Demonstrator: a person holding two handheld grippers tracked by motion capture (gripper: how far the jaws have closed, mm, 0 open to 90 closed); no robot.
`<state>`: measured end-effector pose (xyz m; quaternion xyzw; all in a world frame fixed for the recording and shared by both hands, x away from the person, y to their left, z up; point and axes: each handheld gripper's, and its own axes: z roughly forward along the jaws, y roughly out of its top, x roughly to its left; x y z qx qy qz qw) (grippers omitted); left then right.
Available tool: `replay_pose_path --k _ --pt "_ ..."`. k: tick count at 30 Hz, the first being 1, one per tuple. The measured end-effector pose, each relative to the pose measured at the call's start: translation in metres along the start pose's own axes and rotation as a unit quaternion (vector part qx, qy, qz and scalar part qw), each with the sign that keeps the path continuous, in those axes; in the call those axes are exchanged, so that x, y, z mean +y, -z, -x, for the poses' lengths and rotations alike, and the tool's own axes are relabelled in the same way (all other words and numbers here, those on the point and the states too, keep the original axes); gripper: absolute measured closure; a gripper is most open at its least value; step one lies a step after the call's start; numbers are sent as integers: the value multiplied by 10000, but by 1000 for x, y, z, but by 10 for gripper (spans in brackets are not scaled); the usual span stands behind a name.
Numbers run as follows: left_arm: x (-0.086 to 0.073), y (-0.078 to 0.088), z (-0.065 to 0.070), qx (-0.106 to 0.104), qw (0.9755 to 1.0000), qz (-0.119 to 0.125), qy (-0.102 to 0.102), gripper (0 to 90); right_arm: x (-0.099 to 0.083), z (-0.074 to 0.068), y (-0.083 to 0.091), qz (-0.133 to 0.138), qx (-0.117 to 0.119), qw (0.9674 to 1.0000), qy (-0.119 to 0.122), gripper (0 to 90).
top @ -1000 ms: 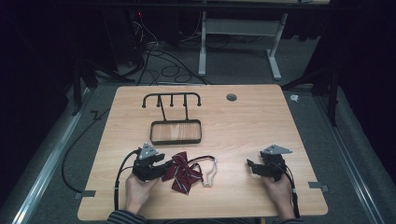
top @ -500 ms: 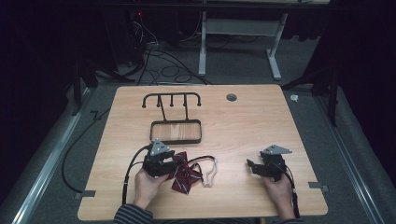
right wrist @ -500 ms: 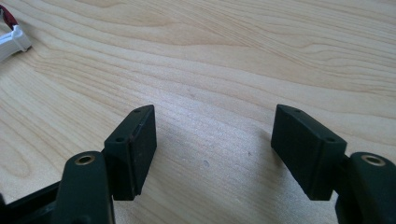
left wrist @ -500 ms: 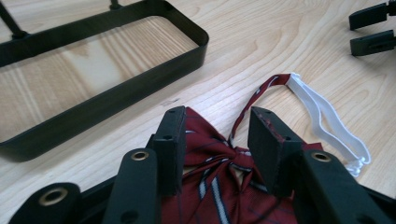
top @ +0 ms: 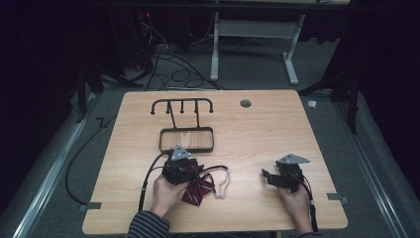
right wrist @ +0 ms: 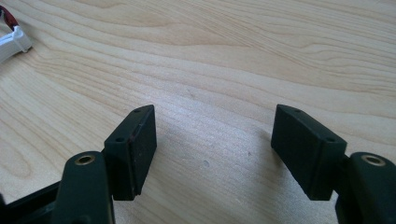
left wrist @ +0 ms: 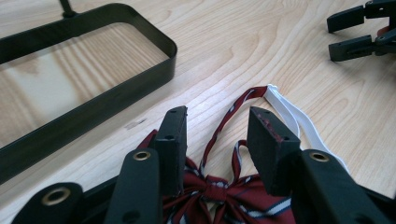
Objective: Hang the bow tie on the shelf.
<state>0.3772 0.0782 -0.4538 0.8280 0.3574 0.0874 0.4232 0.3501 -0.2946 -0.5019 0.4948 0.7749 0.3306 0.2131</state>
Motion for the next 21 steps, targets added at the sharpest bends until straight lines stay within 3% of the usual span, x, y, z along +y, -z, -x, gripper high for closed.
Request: replay_pose_path --k 12,21 --pt "12 -21 4 -207 9996 -183 -14 585 0 0 0 0 11 10000 -5 325" --pt "20 -44 11 -336 9985 -406 -160 597 0 0 0 -7 15 10000 -21 325"
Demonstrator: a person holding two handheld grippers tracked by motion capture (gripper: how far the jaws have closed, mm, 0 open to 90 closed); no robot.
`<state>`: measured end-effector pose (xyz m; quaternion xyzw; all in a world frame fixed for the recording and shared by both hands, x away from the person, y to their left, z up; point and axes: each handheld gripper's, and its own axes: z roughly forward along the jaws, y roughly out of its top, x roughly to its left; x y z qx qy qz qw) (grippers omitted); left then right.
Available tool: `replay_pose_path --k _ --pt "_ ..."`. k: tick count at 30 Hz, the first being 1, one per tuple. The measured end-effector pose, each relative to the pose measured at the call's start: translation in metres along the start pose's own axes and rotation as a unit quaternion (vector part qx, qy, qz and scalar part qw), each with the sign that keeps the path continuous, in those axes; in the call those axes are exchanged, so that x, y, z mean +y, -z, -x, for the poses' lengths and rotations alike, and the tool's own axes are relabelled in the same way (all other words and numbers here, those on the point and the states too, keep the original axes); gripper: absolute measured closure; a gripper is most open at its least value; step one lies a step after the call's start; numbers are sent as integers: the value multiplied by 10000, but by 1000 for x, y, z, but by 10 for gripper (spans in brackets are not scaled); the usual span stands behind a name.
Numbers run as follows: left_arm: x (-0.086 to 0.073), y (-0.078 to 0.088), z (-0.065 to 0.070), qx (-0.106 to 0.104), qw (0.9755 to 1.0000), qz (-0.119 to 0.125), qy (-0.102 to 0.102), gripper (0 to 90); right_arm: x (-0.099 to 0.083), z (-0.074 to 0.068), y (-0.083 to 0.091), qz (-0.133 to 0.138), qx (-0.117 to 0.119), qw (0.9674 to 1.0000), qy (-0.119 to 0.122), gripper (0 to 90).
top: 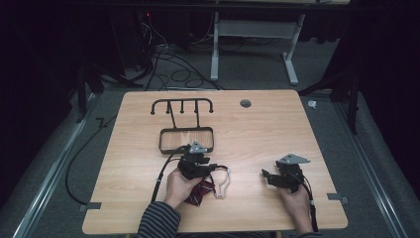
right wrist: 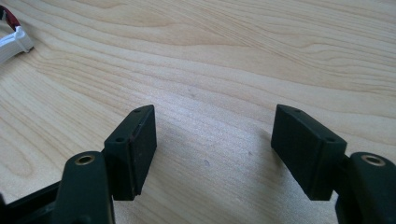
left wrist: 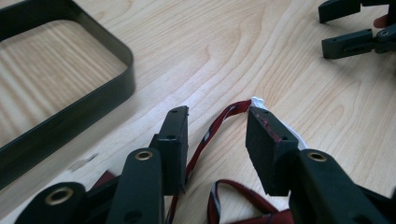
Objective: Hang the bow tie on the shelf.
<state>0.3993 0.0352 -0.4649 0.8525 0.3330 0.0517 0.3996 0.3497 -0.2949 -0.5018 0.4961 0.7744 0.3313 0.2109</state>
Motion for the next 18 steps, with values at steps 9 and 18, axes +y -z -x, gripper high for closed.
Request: replay_pose_path --k 9,18 --pt "0 -19 0 2 9997 -242 -62 635 0 0 0 11 -1 10000 24 325" --pt "-1 -27 -4 105 9992 -375 -38 708 0 0 0 12 -4 10000 26 326"
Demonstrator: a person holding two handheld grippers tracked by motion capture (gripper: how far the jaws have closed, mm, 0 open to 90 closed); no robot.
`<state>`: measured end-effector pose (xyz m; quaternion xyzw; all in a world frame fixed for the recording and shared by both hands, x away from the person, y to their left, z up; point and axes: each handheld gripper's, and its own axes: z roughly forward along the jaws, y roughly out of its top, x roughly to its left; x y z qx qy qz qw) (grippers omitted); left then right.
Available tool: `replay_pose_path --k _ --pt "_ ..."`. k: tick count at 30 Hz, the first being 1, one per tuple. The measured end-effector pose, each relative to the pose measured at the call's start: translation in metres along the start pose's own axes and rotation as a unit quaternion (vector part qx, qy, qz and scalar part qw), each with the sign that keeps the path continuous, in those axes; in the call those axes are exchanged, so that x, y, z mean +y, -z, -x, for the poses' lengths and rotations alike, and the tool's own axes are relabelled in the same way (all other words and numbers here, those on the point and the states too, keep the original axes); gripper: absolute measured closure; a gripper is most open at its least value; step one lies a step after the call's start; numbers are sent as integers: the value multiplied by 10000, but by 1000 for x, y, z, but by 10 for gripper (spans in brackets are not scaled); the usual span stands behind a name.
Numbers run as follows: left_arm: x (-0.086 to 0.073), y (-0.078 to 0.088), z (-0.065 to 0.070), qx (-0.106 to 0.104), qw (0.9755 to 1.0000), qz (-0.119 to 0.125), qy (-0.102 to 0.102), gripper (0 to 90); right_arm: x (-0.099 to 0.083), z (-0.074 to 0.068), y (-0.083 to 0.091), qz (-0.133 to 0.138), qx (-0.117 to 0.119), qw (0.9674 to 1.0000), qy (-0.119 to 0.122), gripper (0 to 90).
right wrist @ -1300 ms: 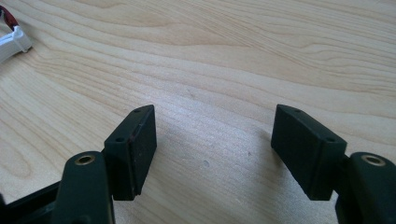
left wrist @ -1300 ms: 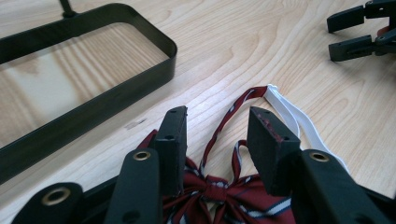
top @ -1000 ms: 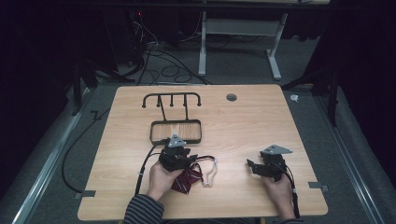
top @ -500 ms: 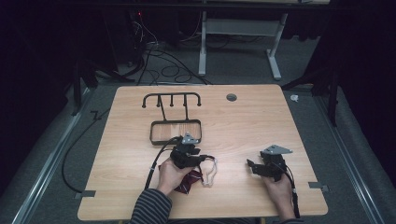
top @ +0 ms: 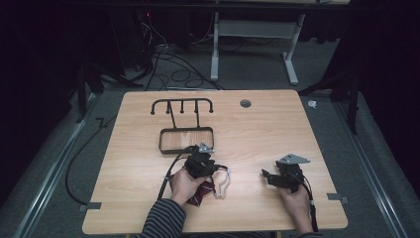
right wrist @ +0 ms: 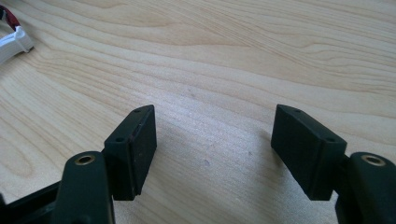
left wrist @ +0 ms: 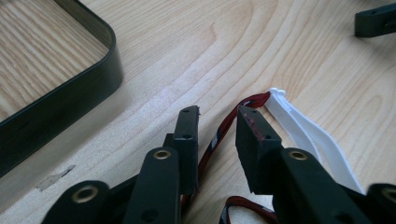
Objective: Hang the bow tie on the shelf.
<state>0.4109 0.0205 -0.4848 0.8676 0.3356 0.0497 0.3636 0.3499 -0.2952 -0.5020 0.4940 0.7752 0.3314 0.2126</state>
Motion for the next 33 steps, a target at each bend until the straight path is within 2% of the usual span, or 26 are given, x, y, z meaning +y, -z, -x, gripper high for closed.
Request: replay_pose_path --k 5,13,23,26,33 --pt "0 -2 0 78 10000 -16 -24 727 0 0 0 -1 2 10000 0 325" --pt "-1 -6 3 193 9995 -137 -208 807 0 0 0 1 3 10000 -7 326" --pt "-1 -6 5 308 9990 -128 -287 885 0 0 0 2 20 10000 -19 326" --pt "-1 -1 6 331 9991 65 -263 893 0 0 0 0 6 10000 -6 326" --pt "0 13 5 312 9989 258 -216 897 0 0 0 9 26 10000 -16 325"
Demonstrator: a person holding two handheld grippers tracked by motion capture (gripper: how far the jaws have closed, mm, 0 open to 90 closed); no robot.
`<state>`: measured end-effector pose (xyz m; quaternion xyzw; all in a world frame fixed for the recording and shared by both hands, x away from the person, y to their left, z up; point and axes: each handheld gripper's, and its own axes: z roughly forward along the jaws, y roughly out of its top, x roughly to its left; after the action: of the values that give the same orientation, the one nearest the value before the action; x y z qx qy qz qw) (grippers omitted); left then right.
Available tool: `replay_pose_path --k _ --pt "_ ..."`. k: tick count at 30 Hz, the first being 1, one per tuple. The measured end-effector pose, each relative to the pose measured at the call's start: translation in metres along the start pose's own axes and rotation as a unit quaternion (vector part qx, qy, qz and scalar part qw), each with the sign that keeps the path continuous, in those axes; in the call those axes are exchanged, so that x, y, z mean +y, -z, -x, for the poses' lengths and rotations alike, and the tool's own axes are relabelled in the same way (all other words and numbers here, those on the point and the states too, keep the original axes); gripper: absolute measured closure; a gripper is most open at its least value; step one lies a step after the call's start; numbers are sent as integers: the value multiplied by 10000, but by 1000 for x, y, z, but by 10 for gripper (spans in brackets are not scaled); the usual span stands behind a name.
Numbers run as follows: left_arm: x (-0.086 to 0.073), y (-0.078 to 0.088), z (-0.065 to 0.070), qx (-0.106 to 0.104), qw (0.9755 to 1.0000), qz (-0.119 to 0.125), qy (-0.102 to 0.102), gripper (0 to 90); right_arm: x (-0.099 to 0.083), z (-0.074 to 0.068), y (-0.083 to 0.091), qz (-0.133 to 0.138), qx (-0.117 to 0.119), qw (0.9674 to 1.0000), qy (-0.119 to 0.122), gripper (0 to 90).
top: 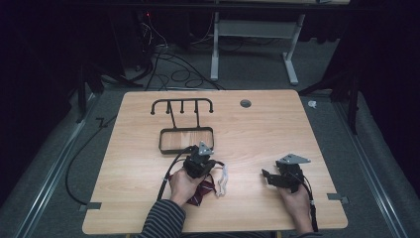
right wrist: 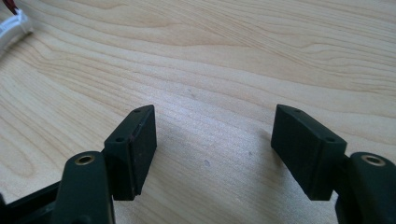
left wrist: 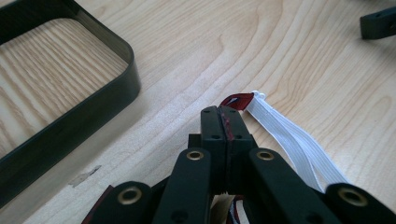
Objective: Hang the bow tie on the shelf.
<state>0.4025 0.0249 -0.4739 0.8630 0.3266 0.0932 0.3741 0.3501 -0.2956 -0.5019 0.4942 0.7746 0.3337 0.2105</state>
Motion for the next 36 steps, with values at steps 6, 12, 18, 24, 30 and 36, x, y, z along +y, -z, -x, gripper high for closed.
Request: replay_pose_path --k 6,12,18,24,30,36 --pt "1 8 0 39 9999 124 -12 898 0 0 0 -6 3 10000 -18 325" --pt "3 25 0 122 9993 345 -28 898 0 0 0 -7 -4 10000 -4 325" --pt "4 45 -2 238 9982 550 14 898 0 -1 0 -15 -14 10000 -2 325" --pt "4 58 -7 355 9972 661 75 899 0 -1 0 -13 -14 10000 8 325" --pt "7 75 -10 509 9952 831 71 899 0 0 0 -7 -17 10000 16 326" --pt "8 89 -15 652 9928 995 125 899 0 0 0 -6 -13 10000 15 326"
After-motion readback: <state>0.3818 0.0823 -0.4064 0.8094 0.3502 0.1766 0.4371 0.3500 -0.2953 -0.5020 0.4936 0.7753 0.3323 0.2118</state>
